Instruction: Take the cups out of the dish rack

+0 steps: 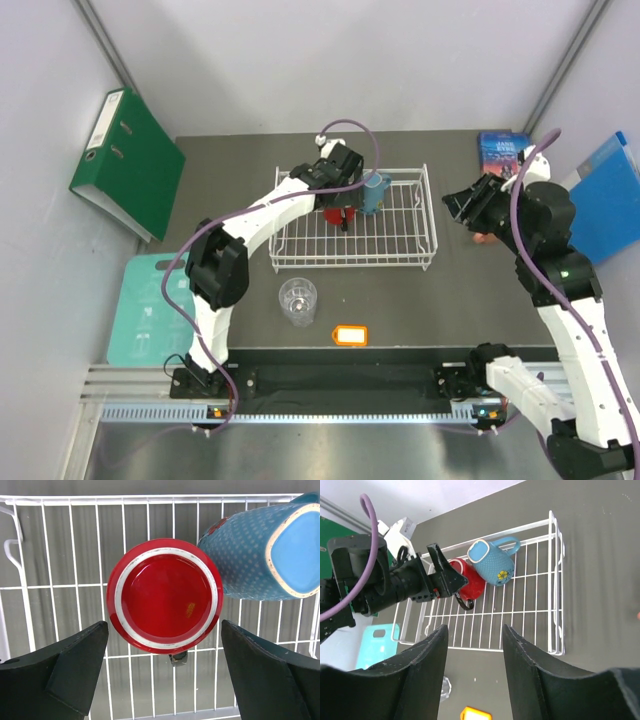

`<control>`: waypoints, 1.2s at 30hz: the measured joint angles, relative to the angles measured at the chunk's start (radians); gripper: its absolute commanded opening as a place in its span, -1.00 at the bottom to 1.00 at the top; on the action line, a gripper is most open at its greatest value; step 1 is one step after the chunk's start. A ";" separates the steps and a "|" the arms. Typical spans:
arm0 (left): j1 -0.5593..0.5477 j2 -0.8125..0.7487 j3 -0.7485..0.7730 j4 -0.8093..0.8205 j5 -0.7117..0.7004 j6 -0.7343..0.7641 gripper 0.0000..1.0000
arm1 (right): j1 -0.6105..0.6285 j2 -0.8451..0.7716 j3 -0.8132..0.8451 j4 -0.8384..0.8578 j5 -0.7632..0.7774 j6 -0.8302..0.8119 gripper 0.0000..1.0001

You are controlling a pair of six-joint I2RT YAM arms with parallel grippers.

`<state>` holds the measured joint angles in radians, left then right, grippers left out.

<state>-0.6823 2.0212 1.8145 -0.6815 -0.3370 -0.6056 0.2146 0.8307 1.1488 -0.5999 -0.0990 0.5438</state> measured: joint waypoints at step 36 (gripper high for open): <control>-0.015 -0.030 -0.212 0.074 0.024 -0.088 -0.91 | 0.024 -0.068 -0.174 -0.013 0.003 -0.008 -0.04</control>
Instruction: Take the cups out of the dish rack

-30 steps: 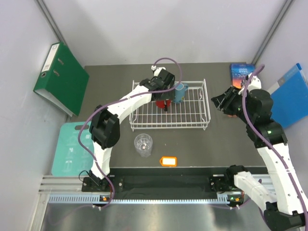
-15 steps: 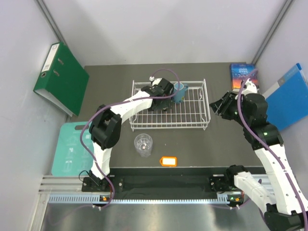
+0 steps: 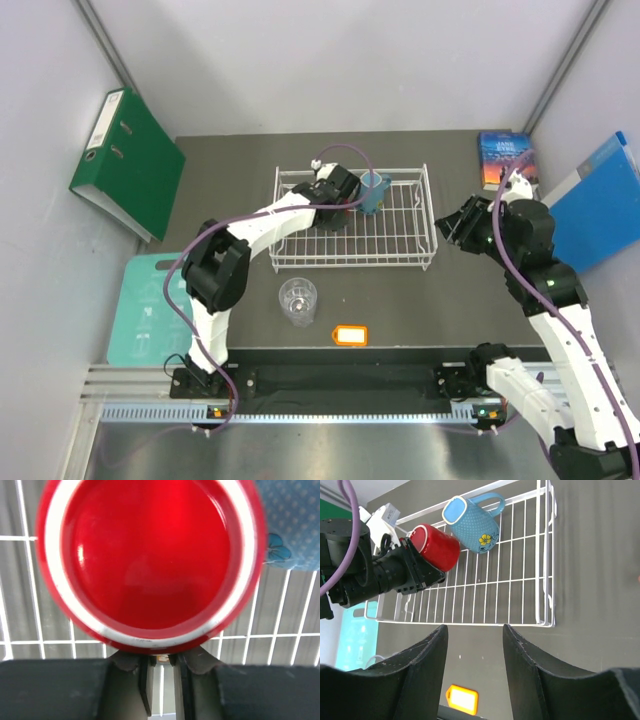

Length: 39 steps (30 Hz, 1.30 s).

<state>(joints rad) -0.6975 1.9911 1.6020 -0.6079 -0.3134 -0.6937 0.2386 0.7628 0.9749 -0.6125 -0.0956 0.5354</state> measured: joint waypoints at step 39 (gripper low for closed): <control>0.108 -0.544 -0.196 0.304 0.512 -0.004 -1.00 | 0.001 0.009 -0.113 0.281 -0.129 0.201 0.47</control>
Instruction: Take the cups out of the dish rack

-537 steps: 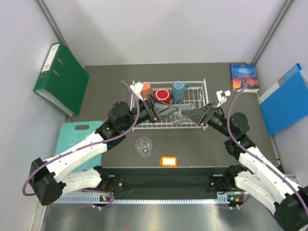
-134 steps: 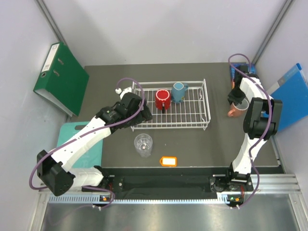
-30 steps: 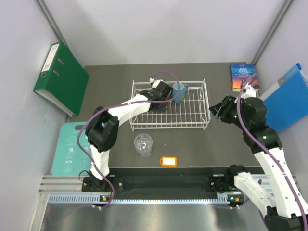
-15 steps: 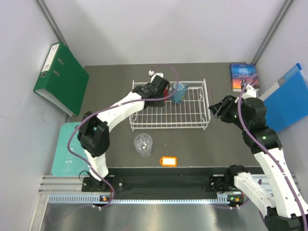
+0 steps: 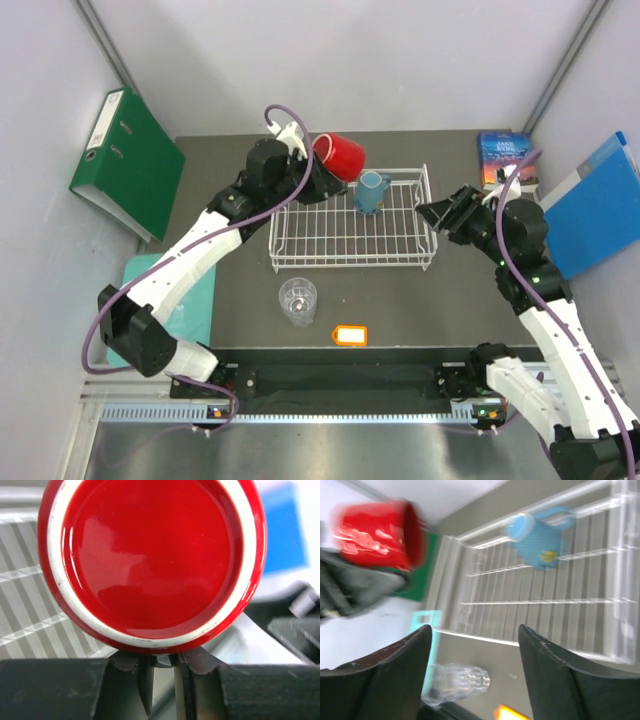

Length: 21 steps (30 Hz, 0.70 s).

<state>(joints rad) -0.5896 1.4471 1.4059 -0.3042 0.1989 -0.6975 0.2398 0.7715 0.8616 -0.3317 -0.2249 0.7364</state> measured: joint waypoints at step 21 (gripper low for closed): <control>-0.008 -0.082 -0.342 0.670 0.486 -0.498 -1.00 | 0.087 0.156 -0.050 0.641 -0.327 0.310 0.63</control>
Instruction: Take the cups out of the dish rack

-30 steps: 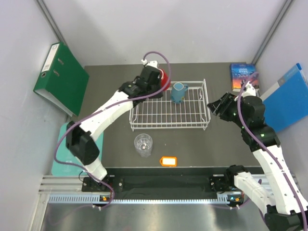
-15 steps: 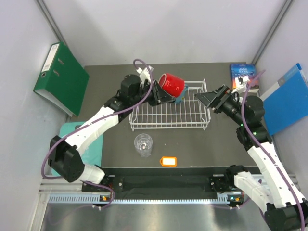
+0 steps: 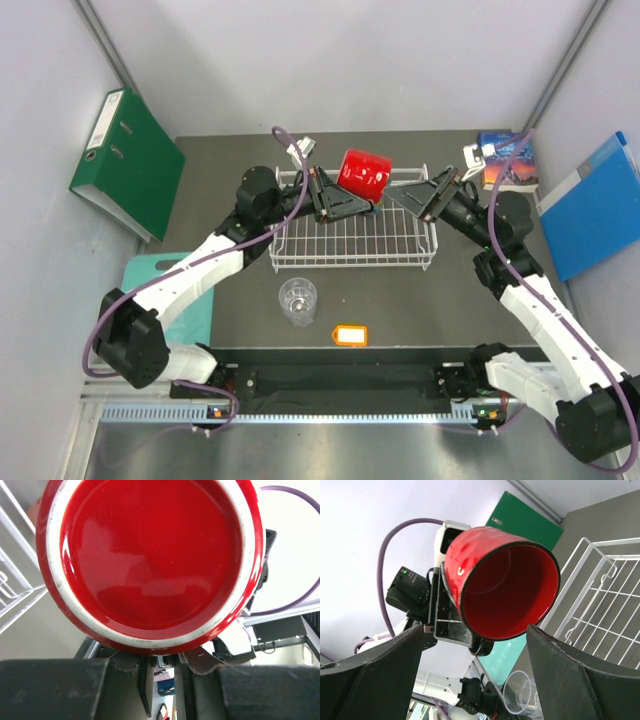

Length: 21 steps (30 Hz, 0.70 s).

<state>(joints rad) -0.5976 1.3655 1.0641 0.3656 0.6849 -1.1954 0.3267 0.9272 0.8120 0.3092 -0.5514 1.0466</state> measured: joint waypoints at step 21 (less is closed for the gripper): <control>-0.091 -0.009 -0.056 0.050 -0.037 -0.027 -1.00 | 0.127 0.175 0.091 0.094 0.013 0.024 -0.85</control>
<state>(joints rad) -0.6884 1.3563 1.0077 0.4156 0.6479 -1.2224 0.4538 1.1027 0.9031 0.4030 -0.5388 1.0702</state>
